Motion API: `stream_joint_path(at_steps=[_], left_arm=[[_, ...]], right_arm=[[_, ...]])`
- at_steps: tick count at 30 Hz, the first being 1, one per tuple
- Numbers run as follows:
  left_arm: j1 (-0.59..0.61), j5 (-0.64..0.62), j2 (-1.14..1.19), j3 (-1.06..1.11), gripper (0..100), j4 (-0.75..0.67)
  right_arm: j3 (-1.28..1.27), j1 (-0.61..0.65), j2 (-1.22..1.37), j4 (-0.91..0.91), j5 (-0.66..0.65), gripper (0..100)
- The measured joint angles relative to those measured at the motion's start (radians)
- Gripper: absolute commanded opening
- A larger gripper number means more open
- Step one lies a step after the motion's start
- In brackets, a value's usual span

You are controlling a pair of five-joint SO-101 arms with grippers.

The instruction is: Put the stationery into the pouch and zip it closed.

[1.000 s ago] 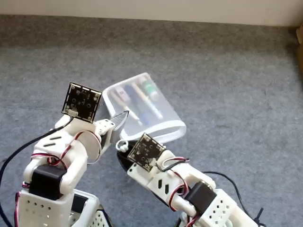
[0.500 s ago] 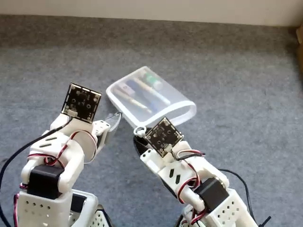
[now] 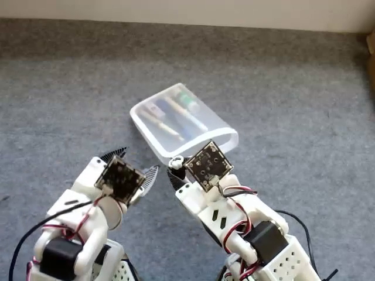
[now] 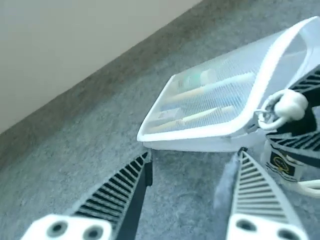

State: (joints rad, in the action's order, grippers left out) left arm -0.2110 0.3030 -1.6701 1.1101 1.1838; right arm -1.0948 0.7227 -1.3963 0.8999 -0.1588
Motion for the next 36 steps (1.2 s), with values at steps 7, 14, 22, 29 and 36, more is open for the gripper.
stream_joint_path(at_steps=[7,14,22,29,36], left_arm=[[-0.003,0.0,-0.055,0.017,28,0.0],[-0.015,0.037,-0.011,0.017,28,0.0],[-0.138,0.046,-0.003,0.057,28,-0.011],[-0.181,0.046,0.003,0.112,28,-0.092],[-0.201,0.046,0.0,0.117,24,-0.137]], right_arm=[[0.086,-0.003,0.002,0.103,0.011,0.5],[0.196,-0.003,0.0,0.218,0.011,0.5],[0.199,-0.003,-0.052,0.272,0.011,0.5],[0.221,0.037,-0.149,0.272,0.011,0.5],[0.224,0.104,-0.155,0.272,0.011,0.5]])
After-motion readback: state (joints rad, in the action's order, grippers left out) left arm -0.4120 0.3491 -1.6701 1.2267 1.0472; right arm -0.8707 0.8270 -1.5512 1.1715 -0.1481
